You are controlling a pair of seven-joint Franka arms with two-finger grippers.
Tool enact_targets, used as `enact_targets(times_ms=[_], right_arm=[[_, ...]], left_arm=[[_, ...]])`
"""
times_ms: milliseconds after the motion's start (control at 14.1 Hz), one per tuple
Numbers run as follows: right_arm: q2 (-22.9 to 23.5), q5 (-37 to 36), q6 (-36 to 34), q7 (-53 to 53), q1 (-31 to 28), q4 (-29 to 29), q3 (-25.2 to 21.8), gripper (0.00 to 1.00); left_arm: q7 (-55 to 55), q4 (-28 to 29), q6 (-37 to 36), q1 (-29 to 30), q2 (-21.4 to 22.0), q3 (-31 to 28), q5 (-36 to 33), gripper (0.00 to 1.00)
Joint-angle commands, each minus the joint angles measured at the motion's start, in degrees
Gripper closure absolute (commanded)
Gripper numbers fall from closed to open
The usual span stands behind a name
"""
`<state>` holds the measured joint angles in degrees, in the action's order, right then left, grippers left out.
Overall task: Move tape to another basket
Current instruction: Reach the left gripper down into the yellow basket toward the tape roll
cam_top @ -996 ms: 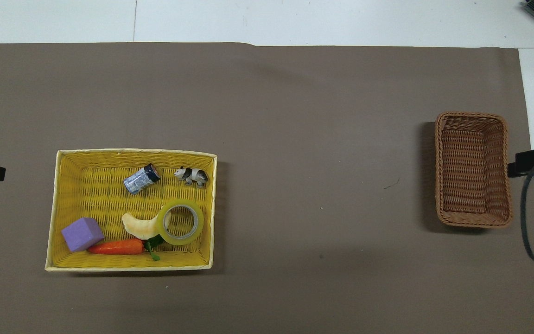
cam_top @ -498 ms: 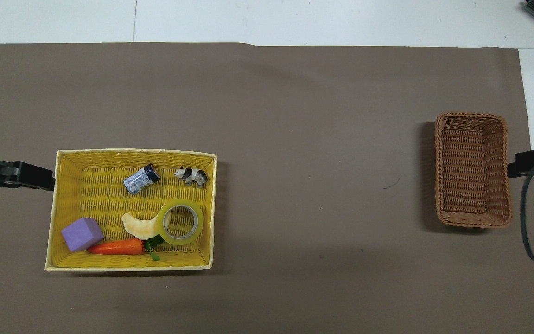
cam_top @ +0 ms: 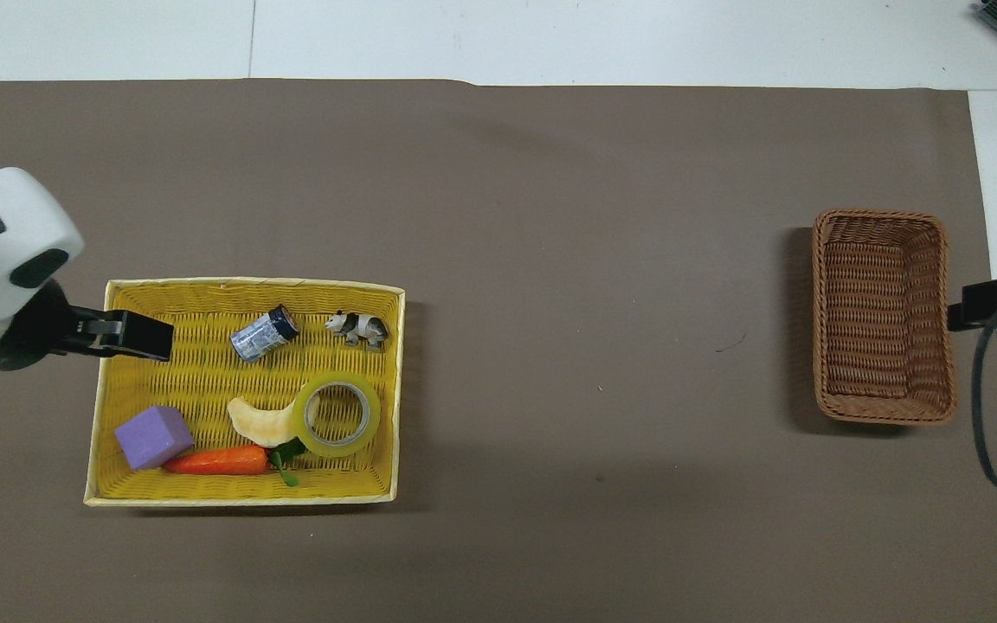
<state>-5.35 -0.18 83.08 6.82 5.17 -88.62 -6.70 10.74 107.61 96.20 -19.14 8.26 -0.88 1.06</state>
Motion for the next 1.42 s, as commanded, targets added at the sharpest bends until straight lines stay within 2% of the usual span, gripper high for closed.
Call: enact_targets(times_ms=[0, 569, 711, 996, 1067, 1138, 1280, 1351], right_arm=[[-0.1, 1.8, -0.6, -1.3, -0.3, 0.2, -0.3, 0.00], [-0.1, 1.8, -0.6, -1.3, -0.3, 0.2, -0.3, 0.00], [-0.1, 1.8, -0.6, -1.3, -0.3, 0.2, -0.3, 0.00], [-0.1, 1.8, -0.6, -1.3, -0.3, 0.2, -0.3, 0.00], [-0.1, 1.8, -0.6, -1.3, -0.3, 0.2, -0.3, 0.00], [-0.1, 1.8, -0.6, -1.3, -0.3, 0.2, -0.4, 0.00], [-0.1, 1.8, -0.6, -1.3, -0.3, 0.2, -0.3, 0.00], [-0.1, 1.8, -0.6, -1.3, -0.3, 0.2, -0.3, 0.00]], left_arm=[[0.6, 9.9, 6.4, -1.2, 5.8, -0.6, -0.3, 0.00], [1.4, 22.5, 20.0, -2.7, 4.9, -0.2, -0.3, 0.00], [1.5, 23.9, 21.6, -4.1, 3.7, -0.3, -0.3, 0.00], [1.7, 29.4, 30.4, -5.9, 0.5, -0.3, -0.3, 0.00], [1.6, 30.1, 32.2, -5.9, -0.3, -0.3, -0.3, 0.12], [1.6, 30.6, 33.6, -5.9, -1.2, -0.3, -0.3, 0.28], [0.6, 30.6, 34.8, -5.2, -2.9, -0.3, -0.3, 0.65], [0.6, 30.6, 34.8, -5.0, -3.1, -0.4, -0.3, 0.93]])
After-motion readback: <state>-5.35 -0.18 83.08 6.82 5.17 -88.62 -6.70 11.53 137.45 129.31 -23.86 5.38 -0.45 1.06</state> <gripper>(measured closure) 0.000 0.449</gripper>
